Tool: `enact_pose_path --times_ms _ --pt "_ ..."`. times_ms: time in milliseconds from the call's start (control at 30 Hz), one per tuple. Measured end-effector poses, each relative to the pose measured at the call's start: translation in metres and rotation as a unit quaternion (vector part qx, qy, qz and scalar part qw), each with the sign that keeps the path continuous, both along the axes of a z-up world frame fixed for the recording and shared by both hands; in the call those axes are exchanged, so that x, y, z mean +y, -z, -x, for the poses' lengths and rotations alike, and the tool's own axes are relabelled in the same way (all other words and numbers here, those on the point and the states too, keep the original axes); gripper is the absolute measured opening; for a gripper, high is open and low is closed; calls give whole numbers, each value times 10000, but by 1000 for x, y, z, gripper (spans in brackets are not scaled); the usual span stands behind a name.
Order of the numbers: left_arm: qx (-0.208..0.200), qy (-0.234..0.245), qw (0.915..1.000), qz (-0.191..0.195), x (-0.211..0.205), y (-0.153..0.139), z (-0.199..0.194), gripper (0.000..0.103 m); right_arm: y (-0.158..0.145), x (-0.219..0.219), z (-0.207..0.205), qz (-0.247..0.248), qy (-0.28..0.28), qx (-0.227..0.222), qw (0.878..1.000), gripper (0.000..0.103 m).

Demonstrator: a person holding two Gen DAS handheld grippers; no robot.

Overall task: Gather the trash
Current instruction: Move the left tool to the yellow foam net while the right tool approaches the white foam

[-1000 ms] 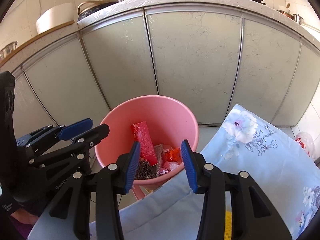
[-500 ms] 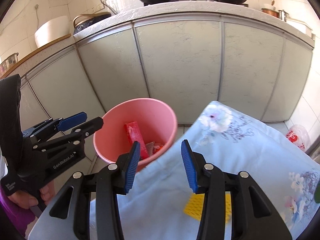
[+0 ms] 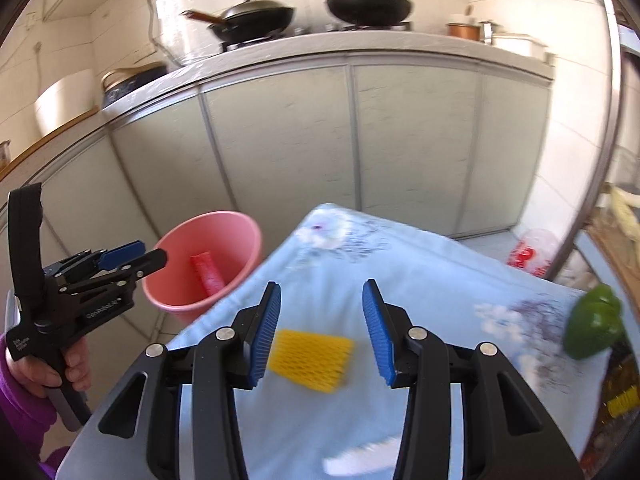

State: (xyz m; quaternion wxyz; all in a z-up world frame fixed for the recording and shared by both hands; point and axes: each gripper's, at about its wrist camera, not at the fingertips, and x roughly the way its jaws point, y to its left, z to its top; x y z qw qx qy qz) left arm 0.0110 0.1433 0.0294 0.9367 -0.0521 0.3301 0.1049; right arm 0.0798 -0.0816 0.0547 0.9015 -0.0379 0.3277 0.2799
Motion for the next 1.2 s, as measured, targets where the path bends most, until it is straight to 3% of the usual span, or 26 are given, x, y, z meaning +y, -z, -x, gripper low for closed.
enact_pose_path --times_ms 200,433,667,800,1033,1133,1200 --pt "54 413 9991 4 -24 4 1 43 12 -43 15 66 497 80 9987 43" --pt "264 787 9965 1 -42 20 0 43 48 -78 41 73 766 739 9943 43" --pt "353 1025 9941 85 -51 29 6 43 90 -76 58 -237 553 1747 9828 43" --pt "450 1264 9908 184 -59 34 7 43 101 -69 54 -385 447 2075 9764 43" --pt "414 1288 9907 155 -58 37 9 43 113 -62 27 -550 970 2502 9618 43" --pt "410 1230 9913 231 -52 38 7 43 115 -60 19 -625 1180 2648 9550 54" --pt "421 1202 9914 286 -48 40 6 43 118 -59 16 -674 1317 2768 9495 54"
